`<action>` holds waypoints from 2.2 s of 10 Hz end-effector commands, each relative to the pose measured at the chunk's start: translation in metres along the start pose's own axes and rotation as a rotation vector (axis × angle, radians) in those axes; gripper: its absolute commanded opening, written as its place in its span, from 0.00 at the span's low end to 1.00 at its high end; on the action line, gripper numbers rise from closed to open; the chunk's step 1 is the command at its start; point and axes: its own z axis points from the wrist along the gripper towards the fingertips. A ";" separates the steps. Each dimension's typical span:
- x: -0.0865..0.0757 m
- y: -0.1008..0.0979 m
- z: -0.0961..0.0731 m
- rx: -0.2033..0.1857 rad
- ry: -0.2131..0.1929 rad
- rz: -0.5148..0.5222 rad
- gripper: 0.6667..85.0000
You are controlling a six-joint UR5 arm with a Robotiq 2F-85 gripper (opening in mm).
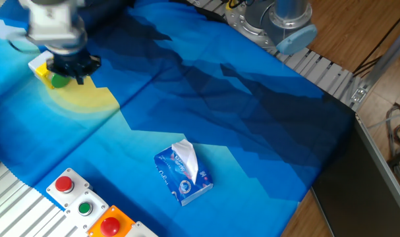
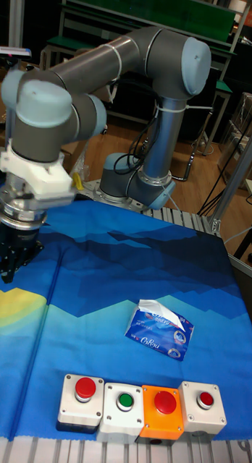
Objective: Press the button horizontally
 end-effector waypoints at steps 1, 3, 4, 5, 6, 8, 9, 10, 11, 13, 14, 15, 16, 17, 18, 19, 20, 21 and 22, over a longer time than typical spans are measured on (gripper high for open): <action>-0.017 -0.023 -0.014 -0.087 -0.114 0.491 0.00; 0.002 -0.056 -0.010 -0.109 -0.125 0.545 0.00; 0.013 -0.068 -0.004 -0.104 -0.114 0.556 0.00; 0.014 -0.077 0.000 -0.094 -0.131 0.548 0.00; 0.003 -0.069 -0.003 -0.137 -0.168 0.542 0.00; 0.004 -0.062 -0.003 -0.169 -0.150 0.619 0.00; 0.004 -0.058 -0.004 -0.184 -0.140 0.666 0.00; 0.005 -0.059 -0.003 -0.186 -0.135 0.709 0.00; 0.006 -0.066 -0.002 -0.159 -0.138 0.732 0.00; -0.003 -0.075 -0.004 -0.140 -0.186 0.744 0.00; 0.003 -0.079 -0.002 -0.115 -0.169 0.724 0.00; 0.003 -0.076 -0.002 -0.125 -0.164 0.712 0.00; 0.005 -0.077 -0.002 -0.117 -0.159 0.705 0.00; 0.006 -0.077 -0.002 -0.118 -0.158 0.705 0.00; 0.006 -0.080 -0.001 -0.116 -0.158 0.700 0.00; 0.007 -0.086 0.002 -0.114 -0.155 0.688 0.00; 0.012 -0.098 0.005 -0.103 -0.142 0.670 0.00; 0.021 -0.119 0.010 -0.095 -0.133 0.633 0.00; 0.035 -0.141 0.014 -0.111 -0.124 0.595 0.00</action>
